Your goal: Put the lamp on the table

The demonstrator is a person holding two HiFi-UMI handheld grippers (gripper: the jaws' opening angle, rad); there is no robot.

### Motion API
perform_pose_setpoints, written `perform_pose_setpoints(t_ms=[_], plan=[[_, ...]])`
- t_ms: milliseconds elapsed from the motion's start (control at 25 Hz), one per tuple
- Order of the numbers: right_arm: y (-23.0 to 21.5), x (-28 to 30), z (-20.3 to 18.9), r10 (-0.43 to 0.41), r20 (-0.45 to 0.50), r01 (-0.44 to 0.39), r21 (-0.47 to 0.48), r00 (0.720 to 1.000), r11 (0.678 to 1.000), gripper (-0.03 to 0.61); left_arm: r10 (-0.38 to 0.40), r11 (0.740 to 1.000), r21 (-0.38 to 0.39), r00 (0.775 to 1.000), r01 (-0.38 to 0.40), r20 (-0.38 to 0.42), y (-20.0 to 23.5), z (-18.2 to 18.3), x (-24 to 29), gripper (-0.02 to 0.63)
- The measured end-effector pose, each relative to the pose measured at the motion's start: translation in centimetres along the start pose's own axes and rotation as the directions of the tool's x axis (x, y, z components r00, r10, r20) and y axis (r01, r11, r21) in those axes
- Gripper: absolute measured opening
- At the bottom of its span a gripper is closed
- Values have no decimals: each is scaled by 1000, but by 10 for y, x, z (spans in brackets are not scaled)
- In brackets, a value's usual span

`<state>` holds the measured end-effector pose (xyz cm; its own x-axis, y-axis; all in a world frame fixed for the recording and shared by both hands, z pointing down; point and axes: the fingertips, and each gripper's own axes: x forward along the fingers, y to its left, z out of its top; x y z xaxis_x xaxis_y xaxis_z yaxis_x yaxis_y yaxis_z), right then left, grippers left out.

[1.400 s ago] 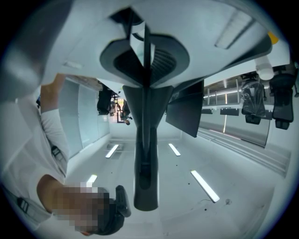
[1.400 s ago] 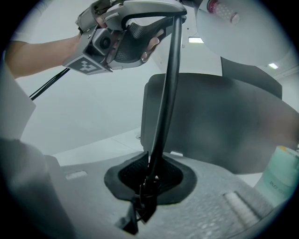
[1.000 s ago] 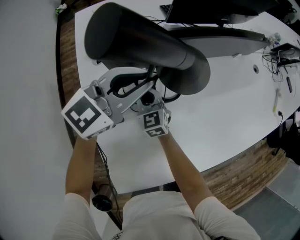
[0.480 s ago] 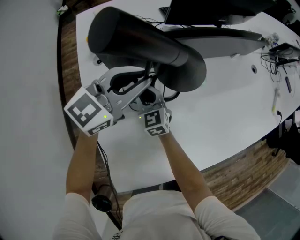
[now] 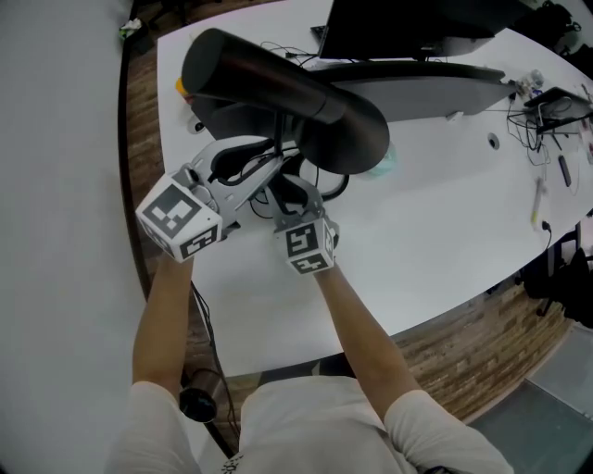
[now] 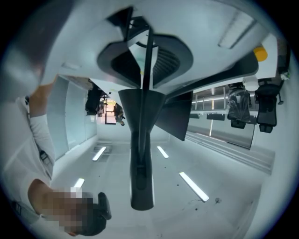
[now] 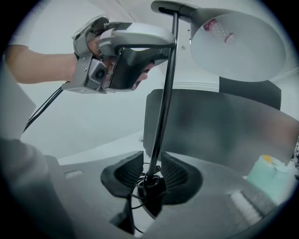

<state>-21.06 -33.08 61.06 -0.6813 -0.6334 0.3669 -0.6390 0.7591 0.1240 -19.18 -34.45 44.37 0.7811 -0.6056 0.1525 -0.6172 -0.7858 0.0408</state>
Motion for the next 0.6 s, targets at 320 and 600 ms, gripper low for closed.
perform_pose_setpoints(t_ms=[320,600], plan=[[4,-34,13,9,20,-10,16,1000,1000,115,78,997,-5,996,-78,-35,-8,-4,-6,106],[10,-68,24,65,38,-66,33,997,997,112,149,986,-67,988,-151,-25,-24,-5,-21,123]])
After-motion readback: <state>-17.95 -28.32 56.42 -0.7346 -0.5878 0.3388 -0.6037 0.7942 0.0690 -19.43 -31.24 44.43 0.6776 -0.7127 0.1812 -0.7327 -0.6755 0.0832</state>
